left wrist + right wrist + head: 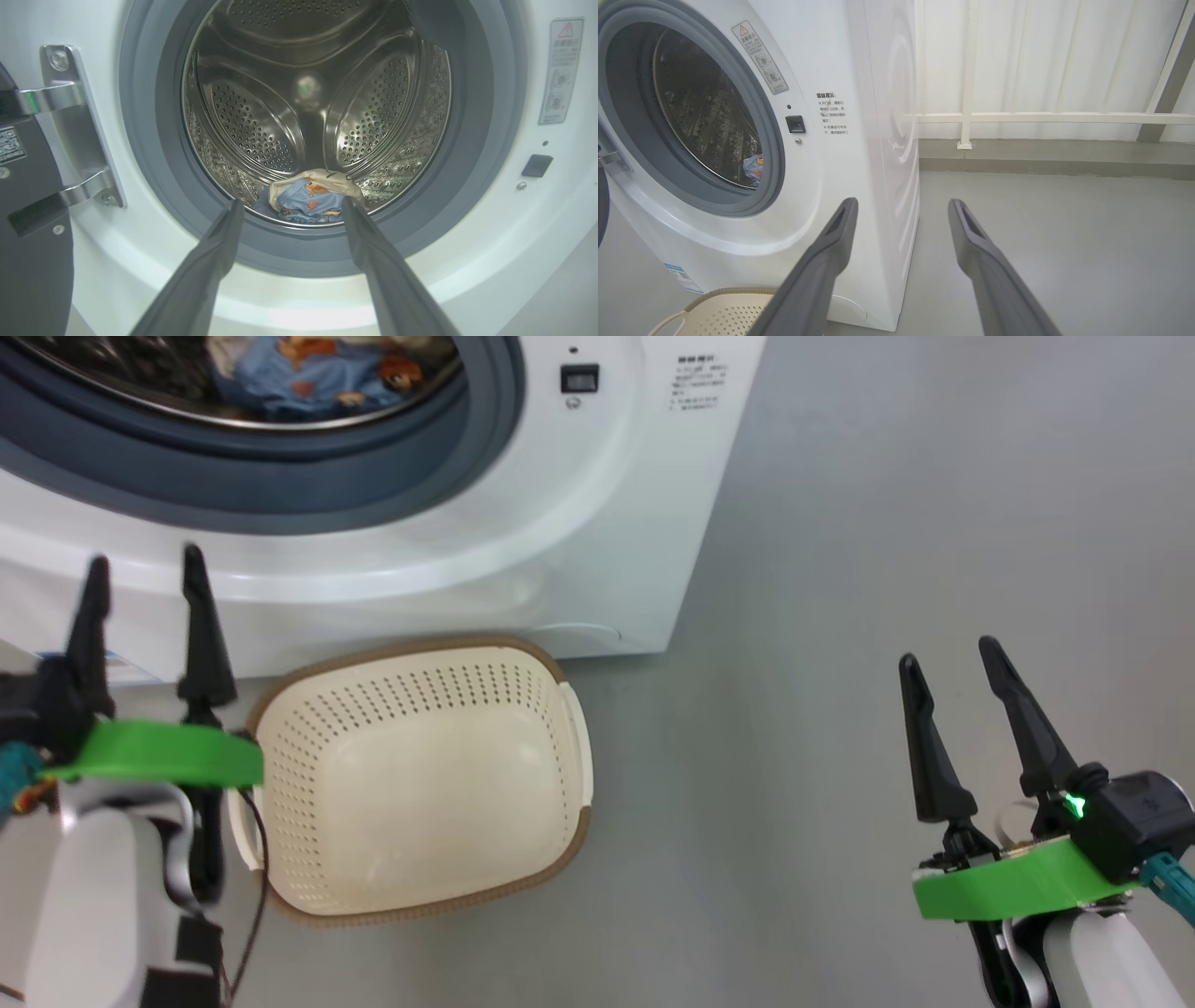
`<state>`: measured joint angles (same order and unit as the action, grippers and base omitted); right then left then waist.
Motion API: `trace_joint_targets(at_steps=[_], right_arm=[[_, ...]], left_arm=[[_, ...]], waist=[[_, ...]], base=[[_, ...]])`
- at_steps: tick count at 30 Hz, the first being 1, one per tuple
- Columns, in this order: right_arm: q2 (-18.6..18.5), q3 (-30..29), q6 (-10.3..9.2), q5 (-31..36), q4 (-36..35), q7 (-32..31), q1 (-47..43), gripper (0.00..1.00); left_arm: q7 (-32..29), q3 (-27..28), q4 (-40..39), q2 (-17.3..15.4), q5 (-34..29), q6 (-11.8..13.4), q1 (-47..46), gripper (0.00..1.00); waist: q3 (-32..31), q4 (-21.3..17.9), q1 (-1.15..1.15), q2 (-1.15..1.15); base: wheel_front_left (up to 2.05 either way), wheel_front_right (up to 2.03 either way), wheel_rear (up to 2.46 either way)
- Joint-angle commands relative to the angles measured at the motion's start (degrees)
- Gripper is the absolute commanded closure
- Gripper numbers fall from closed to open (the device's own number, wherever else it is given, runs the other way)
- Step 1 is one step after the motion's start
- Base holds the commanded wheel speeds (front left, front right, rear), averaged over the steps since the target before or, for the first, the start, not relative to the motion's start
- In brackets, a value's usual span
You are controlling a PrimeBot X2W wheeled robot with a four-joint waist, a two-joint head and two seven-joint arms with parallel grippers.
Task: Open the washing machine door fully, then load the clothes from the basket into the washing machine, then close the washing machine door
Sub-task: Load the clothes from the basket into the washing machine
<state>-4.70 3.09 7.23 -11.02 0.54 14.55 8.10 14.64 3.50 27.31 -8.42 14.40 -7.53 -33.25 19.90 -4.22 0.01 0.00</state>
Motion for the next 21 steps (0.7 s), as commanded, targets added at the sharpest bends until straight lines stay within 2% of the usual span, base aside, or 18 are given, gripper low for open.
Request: trace_joint_targets(at_steps=[1, 21], right_arm=[[-0.79, 0.66, 0.25, -0.27, -1.12, 0.45, -1.27, 0.0], [-2.38, -2.06, 0.25, -1.09, -1.37, 0.45, -10.92, 0.0]], left_arm=[[0.36, 1.05, -2.23, -1.37, -0.78, 0.05, 2.07, 0.0], [0.36, 0.96, -8.95, 0.9, -3.6, 0.05, 19.04, 0.0]], waist=[[-3.48, 2.11, -0.01, 0.0], [-12.83, 7.11, -0.01, 0.0]], base=[[0.0, 0.0, 0.0], [0.0, 0.0, 0.0]])
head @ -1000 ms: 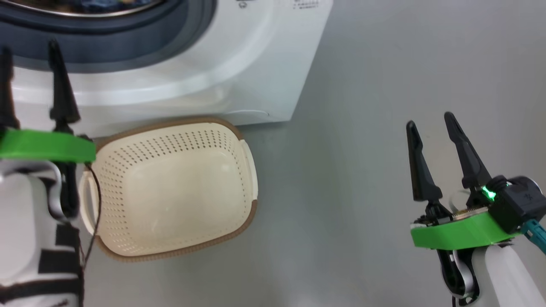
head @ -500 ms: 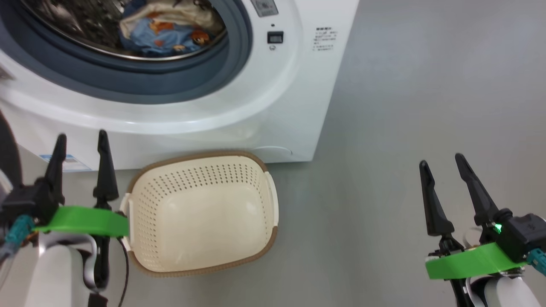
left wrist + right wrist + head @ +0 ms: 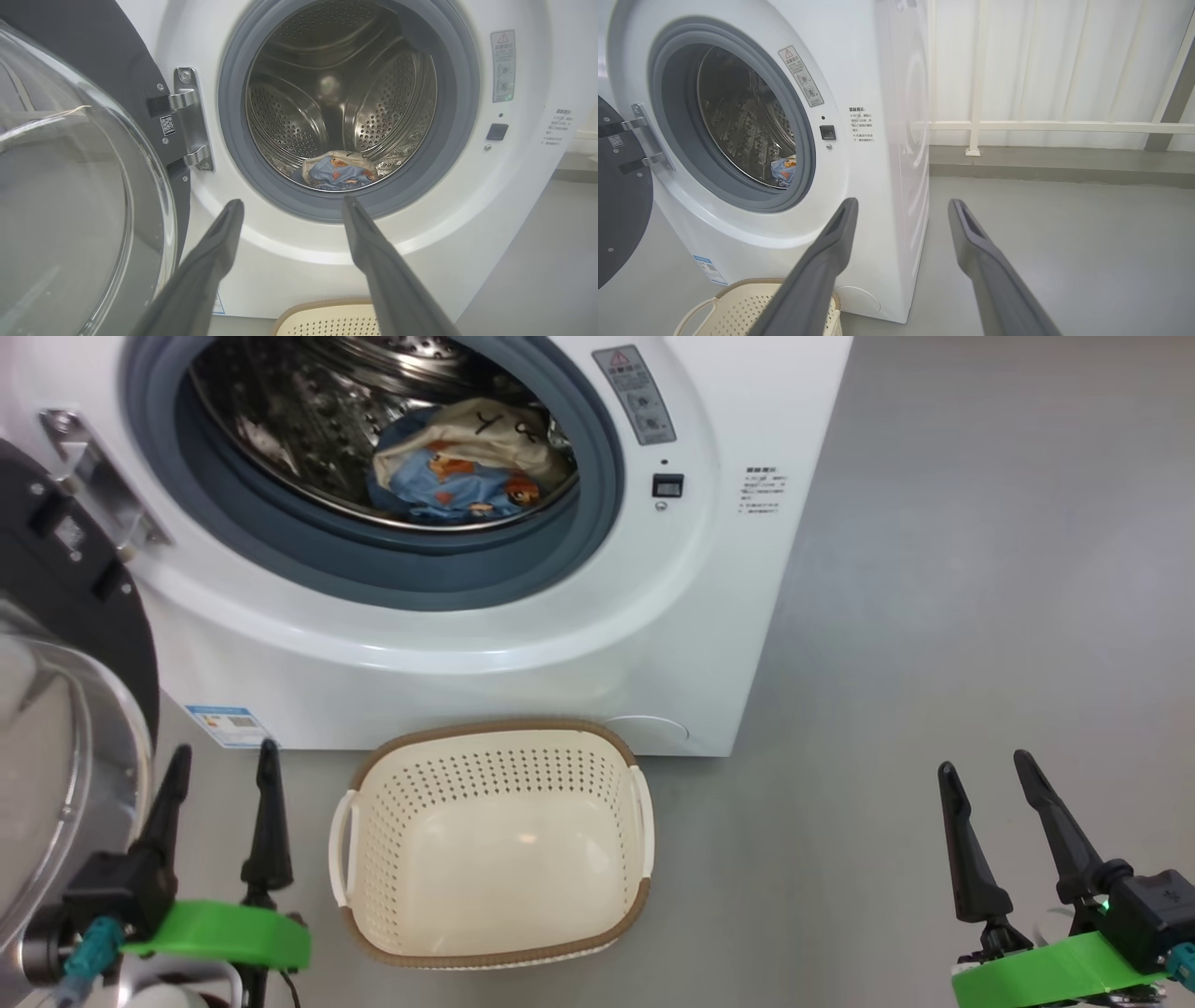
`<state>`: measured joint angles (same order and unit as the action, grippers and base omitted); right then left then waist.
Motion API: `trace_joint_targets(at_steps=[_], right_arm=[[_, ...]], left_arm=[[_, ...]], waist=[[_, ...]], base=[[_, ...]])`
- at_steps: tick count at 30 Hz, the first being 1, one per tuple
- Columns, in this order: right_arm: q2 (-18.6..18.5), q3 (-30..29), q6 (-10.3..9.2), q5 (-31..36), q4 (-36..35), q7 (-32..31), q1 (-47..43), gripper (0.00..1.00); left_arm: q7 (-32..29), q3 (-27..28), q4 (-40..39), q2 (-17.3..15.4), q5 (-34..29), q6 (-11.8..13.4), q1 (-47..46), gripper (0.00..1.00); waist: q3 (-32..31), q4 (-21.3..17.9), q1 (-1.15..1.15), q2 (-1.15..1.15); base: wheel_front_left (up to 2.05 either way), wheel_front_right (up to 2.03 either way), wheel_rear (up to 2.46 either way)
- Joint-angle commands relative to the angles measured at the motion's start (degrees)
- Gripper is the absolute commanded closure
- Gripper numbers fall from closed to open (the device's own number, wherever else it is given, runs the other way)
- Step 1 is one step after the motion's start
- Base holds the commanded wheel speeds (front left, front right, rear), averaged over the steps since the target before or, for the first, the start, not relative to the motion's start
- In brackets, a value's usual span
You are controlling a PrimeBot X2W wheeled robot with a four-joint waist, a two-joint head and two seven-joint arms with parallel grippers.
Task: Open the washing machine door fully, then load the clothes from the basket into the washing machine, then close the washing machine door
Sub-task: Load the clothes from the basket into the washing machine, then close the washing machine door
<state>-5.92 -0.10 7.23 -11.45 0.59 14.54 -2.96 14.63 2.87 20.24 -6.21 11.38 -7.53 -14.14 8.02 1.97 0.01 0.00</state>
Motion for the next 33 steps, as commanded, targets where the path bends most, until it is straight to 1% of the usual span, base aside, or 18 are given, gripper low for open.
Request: trace_joint_targets(at_steps=[1, 10, 15, 23, 33], right_arm=[[-1.19, 1.05, 0.25, -0.69, -1.4, 0.46, -0.07, 0.0], [-1.16, 0.33, 0.25, -0.92, -1.29, 0.46, -2.59, 0.0], [-1.19, 0.33, 0.25, -1.28, -1.15, 0.46, -3.87, 0.0], [-1.28, 0.7, 0.25, -1.7, -1.22, 0.46, -4.67, 0.0], [-1.24, 0.71, 0.25, -1.66, -1.26, 0.46, -4.69, 0.0]], left_arm=[[0.37, 1.59, -2.28, -1.18, -0.71, 0.05, 0.73, 0.0], [0.37, 2.81, -5.3, -0.32, -0.94, 0.05, 7.35, 0.0], [0.37, 3.19, -6.64, -0.58, -0.54, 0.05, 10.28, 0.0], [0.37, 3.55, -8.22, -0.93, -0.28, 0.05, 12.33, 0.0], [0.37, 3.2, -9.57, -0.96, 0.04, 0.04, 12.77, 0.0]], waist=[[-1.09, 1.05, -0.01, 0.0], [-3.77, 2.13, -0.01, 0.0], [-5.3, 2.38, -0.01, 0.0], [-5.88, 2.39, -0.01, 0.0], [-5.66, 2.09, -0.01, 0.0]], base=[[0.0, 0.0, 0.0], [0.0, 0.0, 0.0], [0.0, 0.0, 0.0], [0.0, 0.0, 0.0], [0.0, 0.0, 0.0]])
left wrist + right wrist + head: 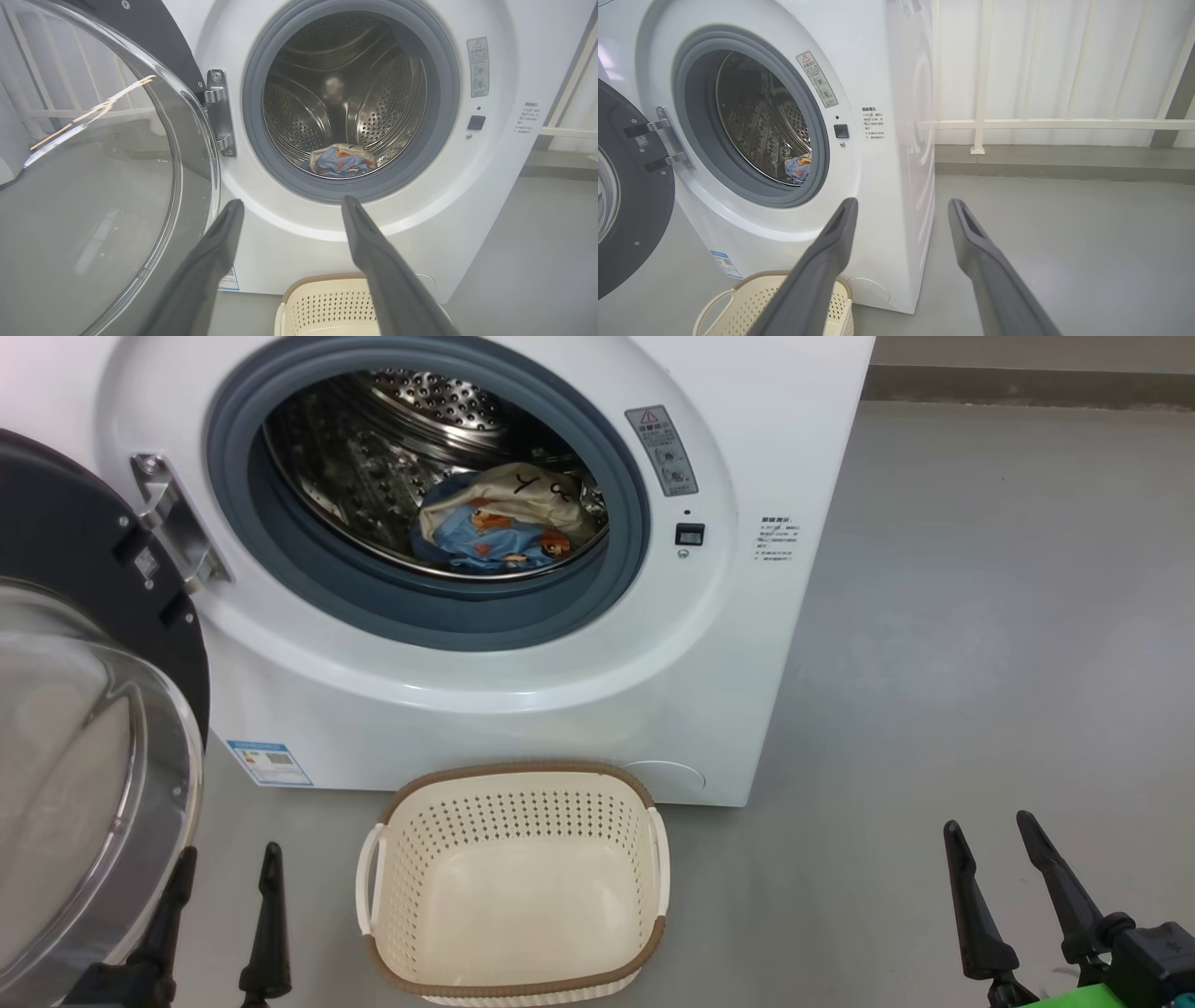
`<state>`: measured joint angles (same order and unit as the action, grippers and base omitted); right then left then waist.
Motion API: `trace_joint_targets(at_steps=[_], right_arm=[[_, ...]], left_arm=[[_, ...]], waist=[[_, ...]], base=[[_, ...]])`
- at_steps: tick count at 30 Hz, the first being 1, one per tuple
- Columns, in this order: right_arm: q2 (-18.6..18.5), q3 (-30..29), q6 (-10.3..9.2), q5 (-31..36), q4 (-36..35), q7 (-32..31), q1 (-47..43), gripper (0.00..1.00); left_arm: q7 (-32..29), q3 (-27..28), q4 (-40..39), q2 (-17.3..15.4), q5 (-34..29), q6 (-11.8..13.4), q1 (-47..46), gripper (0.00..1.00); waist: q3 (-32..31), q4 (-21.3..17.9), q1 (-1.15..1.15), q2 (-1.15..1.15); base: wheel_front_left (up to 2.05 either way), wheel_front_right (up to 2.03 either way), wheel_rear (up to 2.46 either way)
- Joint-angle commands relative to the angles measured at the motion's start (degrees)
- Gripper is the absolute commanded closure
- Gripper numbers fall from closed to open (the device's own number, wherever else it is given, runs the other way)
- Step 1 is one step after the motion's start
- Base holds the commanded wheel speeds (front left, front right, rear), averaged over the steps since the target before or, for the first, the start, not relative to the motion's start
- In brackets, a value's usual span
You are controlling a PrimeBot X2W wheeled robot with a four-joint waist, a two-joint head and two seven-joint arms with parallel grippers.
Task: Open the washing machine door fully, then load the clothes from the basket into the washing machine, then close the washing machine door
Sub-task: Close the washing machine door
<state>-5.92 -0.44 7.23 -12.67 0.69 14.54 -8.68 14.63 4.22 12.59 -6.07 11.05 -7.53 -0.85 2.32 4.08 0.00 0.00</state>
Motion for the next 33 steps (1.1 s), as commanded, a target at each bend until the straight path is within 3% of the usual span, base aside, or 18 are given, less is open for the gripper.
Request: trace_joint_targets(at_steps=[1, 33], right_arm=[[-1.25, 1.08, 0.25, -0.46, -1.34, 0.46, 1.03, 0.0], [-1.49, 0.82, 0.25, -0.22, -1.68, 0.46, 1.76, 0.0]], left_arm=[[0.37, 1.8, -1.99, -1.13, 0.5, 0.04, -0.52, 0.0], [0.37, 1.11, -3.79, -1.27, 1.52, 0.04, -0.46, 0.0]], waist=[[0.05, -0.05, 0.0, 0.0], [1.05, 2.39, 0.0, 0.0]], base=[[0.0, 0.0, 0.0], [-0.65, 0.65, 0.0]])
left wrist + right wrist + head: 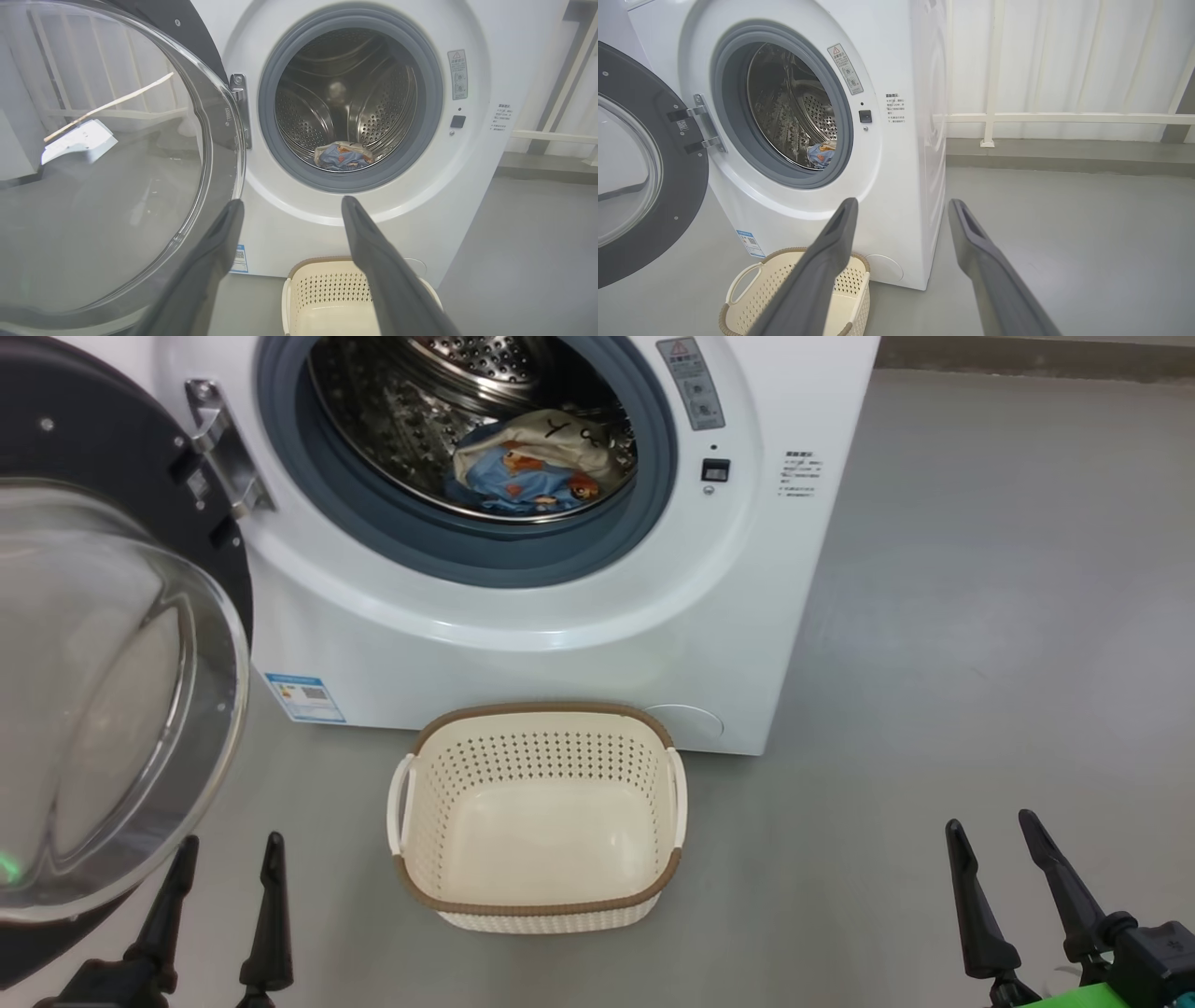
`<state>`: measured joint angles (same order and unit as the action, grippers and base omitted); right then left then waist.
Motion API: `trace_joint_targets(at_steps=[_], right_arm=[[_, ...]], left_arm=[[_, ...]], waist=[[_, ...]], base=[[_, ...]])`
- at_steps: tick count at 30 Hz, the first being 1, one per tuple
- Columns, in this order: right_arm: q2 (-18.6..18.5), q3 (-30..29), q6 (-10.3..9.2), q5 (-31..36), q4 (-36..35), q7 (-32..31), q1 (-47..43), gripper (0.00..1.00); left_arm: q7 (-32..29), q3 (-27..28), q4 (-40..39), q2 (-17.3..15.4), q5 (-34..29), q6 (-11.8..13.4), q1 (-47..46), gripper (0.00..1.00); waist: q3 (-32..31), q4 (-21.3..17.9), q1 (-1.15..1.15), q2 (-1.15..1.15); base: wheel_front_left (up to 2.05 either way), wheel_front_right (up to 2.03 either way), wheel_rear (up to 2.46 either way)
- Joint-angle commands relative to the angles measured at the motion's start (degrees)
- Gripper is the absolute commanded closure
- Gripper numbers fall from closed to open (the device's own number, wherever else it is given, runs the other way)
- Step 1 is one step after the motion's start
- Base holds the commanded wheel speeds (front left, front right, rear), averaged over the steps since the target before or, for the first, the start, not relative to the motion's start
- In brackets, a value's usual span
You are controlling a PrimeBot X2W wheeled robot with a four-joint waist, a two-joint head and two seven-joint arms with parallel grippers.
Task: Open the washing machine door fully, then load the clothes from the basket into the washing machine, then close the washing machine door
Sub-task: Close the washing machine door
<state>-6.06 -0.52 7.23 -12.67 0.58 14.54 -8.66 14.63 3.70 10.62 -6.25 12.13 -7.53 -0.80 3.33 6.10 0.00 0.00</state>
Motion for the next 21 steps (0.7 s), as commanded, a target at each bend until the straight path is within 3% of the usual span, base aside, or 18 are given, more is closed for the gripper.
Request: trace_joint_targets(at_steps=[1, 21], right_arm=[[-1.37, 0.93, 0.25, -0.21, -1.63, 0.46, 1.78, 0.0], [-3.14, 6.36, 0.25, -0.65, -1.0, 0.46, 3.67, 0.0]], left_arm=[[0.37, 1.69, -1.77, -1.05, 0.4, 0.04, -0.53, 0.0], [0.37, 4.14, -1.45, 1.46, 1.24, 0.04, 0.7, 0.0]], waist=[[0.05, 0.78, 0.0, 0.0], [-0.65, 12.91, 0.0, 0.0]], base=[[0.0, 0.0, 0.0], [0.0, 0.0, 0.0]])
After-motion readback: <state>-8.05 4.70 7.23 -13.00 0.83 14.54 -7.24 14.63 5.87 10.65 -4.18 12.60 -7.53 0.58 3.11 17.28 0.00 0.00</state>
